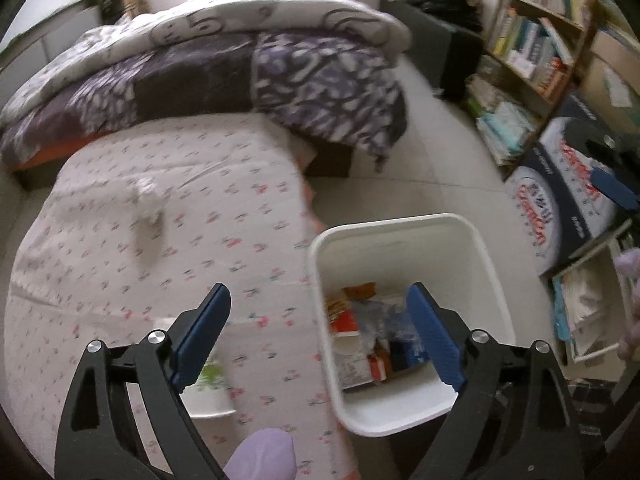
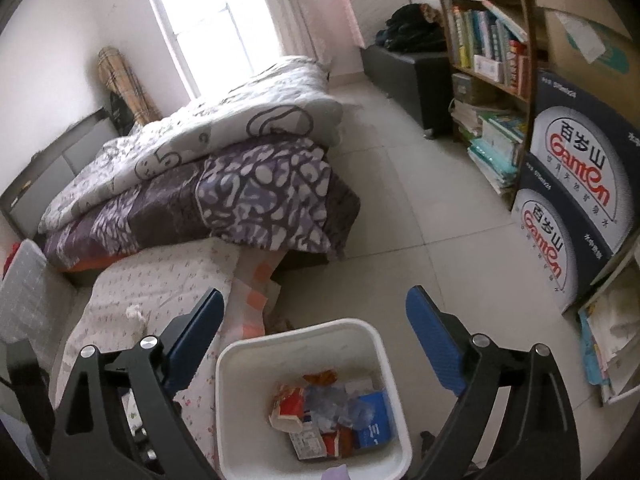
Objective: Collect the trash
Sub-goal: 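Drop the peel into the bin with the right tool while the left tool drops the packet, then grasp the white paper cup on the bed with the left tool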
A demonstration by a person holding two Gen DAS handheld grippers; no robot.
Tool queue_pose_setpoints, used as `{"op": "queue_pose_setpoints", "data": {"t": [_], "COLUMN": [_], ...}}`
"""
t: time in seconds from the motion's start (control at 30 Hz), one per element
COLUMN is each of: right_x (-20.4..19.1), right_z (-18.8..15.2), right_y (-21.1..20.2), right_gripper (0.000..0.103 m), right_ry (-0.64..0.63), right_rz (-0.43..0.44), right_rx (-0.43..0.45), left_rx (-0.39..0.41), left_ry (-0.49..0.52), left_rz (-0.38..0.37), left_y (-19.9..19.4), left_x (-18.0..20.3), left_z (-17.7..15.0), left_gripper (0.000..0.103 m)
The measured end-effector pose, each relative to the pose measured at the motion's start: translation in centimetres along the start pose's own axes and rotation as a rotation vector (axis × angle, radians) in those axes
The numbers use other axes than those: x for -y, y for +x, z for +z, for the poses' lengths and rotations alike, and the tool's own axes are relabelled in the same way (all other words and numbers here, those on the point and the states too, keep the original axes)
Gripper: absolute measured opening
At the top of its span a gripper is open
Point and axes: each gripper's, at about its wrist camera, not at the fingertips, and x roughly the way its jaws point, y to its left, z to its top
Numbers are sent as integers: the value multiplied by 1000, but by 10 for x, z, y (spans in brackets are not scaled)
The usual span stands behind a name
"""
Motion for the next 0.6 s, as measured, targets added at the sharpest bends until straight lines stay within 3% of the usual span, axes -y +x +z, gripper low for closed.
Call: {"op": "queue_pose_setpoints", "data": {"t": [0.17,0.27,0.6], "right_x": [-12,-17,-43], "right_z": [-4,-5,-10], "right_y": [5,8,20], "right_gripper": [90,92,93], "right_ry": [-10,-6,-15], "right_rz": [13,23,55], "right_rx": [-31,-46,-98], "left_rx": [-37,-99,-261], "left_ry": [-63,-91,-135], "left_rz": [65,91,166], "left_y": [2,9,44], "left_x": [-32,-53,-94], "left_z": [1,-1,-35], "left_gripper": [86,88,88]}}
